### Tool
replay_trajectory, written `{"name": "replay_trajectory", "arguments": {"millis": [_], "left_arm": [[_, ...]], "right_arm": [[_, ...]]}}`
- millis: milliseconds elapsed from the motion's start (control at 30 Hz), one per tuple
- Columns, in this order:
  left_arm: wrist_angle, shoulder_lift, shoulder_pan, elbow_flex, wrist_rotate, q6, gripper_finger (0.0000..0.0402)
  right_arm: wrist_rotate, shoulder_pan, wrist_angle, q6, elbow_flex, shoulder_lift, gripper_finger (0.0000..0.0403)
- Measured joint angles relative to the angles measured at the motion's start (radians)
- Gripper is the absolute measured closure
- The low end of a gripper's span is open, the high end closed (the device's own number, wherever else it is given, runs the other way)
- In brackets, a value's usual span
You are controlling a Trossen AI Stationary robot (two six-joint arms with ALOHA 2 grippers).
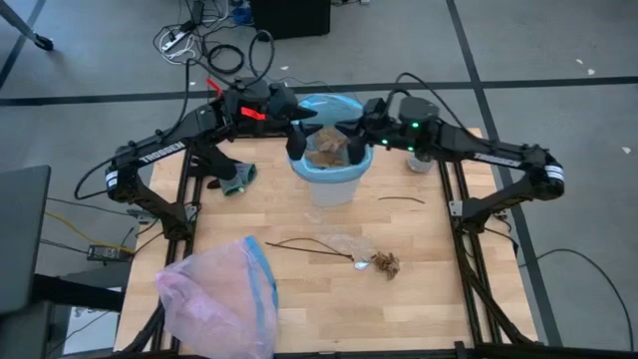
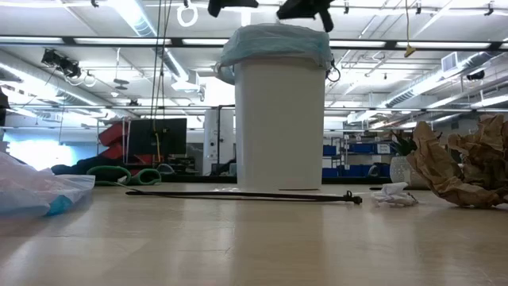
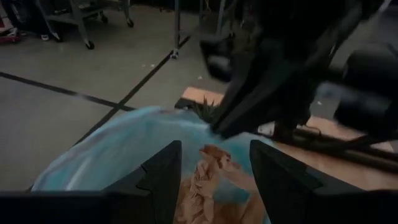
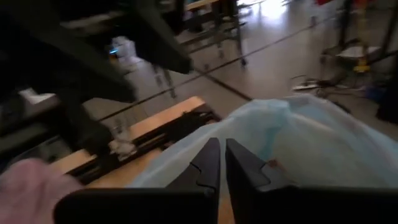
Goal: Place trash/remove bag and relplace
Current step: Put the cable tie into the trash bin
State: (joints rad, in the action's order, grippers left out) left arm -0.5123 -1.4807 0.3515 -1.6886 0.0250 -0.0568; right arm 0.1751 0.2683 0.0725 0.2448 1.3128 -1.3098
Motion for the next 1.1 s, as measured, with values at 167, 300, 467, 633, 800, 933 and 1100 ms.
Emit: {"name": "replay_trajectory", "arguments": {"millis": [167, 300, 467, 633, 800, 933, 1100], "left_arm": [[-0.056, 0.018, -0.002, 0.000, 0.045, 0.051, 0.0204], [-0.213, 0.058, -0.020, 0.000, 0.108, 0.138, 0.0204], [-0.497, 0.086, -0.062, 0.000, 0.108, 0.176, 0.0204], [-0.658, 0.090, -0.142, 0.074, 0.108, 0.124, 0.0204], [-0.580, 0.122, -0.227, 0.283, 0.048, 0.061, 0.0204], [-0.264, 0.180, -0.282, 0.538, 0.044, -0.012, 0.0204], [0.032, 0.207, -0.327, 0.797, 0.043, -0.095, 0.0204]], "right_arm": [[0.007, -0.008, 0.114, 0.039, -0.001, 0.113, 0.0333], [0.061, -0.032, 0.200, 0.057, -0.002, 0.211, 0.0311], [0.135, -0.065, 0.353, 0.124, 0.000, 0.356, 0.0308], [0.189, -0.080, 0.544, 0.222, -0.001, 0.472, 0.0307], [0.211, -0.104, 0.646, 0.304, -0.001, 0.530, 0.0307], [0.233, -0.135, 0.699, 0.336, -0.002, 0.524, 0.0307], [0.255, -0.161, 0.753, 0.375, -0.003, 0.490, 0.0307]]}}
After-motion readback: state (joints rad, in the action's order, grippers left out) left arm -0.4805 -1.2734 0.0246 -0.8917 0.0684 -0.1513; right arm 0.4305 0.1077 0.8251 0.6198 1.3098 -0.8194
